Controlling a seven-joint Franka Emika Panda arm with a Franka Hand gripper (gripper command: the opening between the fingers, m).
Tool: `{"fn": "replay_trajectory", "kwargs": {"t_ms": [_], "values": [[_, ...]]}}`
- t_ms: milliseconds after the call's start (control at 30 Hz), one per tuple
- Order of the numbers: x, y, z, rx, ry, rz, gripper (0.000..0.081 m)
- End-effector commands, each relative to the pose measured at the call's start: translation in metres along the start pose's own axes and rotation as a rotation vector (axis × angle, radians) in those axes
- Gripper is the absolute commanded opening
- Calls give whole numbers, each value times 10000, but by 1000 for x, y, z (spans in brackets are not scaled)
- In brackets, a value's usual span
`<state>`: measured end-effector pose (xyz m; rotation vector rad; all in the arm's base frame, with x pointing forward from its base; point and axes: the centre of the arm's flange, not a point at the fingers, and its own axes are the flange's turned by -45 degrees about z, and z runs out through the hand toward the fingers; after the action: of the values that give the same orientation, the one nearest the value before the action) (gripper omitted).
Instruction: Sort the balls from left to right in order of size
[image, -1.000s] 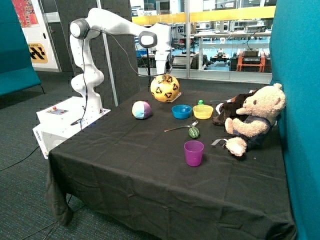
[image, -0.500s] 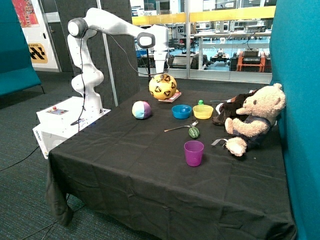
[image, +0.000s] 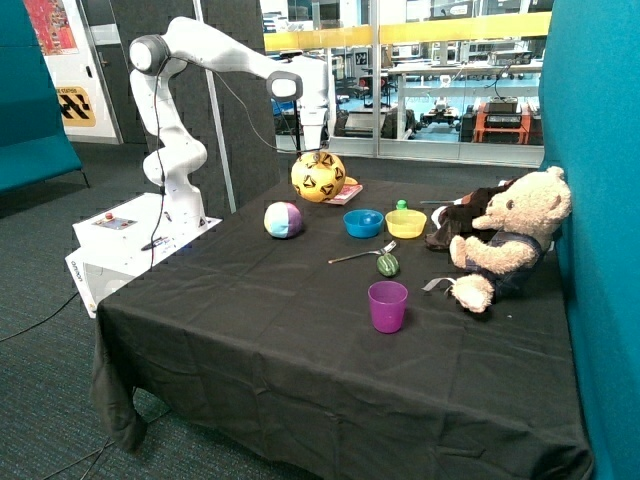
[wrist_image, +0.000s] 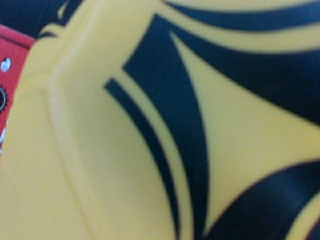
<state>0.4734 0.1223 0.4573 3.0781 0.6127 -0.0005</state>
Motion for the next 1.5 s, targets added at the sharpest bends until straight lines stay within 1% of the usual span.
{"fn": "replay_trajectory", "kwargs": {"t_ms": [0, 700, 1167, 1467], "values": [[-17, -8, 9, 30, 10, -149, 0], [-48, -22, 31, 29, 10, -642, 0], [-48, -20, 49, 29, 10, -558, 0], [-52, -19, 59, 29, 10, -500, 0]]}}
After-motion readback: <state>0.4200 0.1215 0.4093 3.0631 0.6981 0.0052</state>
